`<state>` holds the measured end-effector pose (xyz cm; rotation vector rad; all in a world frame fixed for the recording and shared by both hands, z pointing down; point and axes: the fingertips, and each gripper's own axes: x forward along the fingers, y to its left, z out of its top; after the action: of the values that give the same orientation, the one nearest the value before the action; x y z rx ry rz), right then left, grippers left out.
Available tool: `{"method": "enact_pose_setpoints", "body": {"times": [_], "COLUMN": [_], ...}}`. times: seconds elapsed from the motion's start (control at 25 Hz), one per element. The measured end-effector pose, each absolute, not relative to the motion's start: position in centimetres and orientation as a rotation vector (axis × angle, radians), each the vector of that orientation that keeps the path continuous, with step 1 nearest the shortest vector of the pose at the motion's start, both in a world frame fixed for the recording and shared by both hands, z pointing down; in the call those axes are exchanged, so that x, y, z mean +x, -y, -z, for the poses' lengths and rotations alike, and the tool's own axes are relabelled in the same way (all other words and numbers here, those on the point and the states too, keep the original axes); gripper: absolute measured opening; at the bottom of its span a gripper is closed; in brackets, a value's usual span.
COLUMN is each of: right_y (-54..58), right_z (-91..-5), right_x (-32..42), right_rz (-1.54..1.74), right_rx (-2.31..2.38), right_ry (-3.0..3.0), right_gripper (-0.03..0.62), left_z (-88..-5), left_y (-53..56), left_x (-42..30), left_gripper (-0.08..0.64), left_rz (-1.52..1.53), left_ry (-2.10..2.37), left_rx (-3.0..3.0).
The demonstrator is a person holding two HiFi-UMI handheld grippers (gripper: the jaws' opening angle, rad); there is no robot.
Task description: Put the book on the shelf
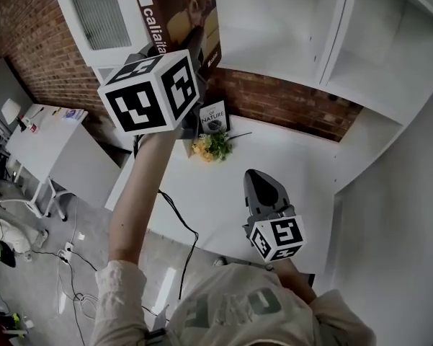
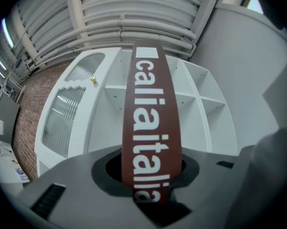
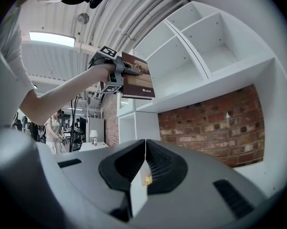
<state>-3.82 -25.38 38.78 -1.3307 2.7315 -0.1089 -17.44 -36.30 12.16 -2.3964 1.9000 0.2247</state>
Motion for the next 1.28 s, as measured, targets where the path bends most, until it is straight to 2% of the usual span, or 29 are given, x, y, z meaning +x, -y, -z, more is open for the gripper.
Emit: {"method": "enact_pose_setpoints", "body": {"times": [0.68,1.28], "right_y": [27.4,29.6], "right_z": [-38.0,-40.2], "right_x": [-2.4,-0.4], "right_rz": [0.092,0.137], "right_rx": [-1.426,-1.596], "right_ry": [-2.717,-2.657], "right_gripper": [0.017,0.017], "left_z": [-12.5,-12.7], "left_y": [46.6,54.5], "left_x": [-14.6,-12.3], "left_gripper": [0.155,0.155], "left_rz": [-0.041,-0.050], "left_ry": [-1.970,-1.957], "left_rx": [-2.447,-2.469]}}
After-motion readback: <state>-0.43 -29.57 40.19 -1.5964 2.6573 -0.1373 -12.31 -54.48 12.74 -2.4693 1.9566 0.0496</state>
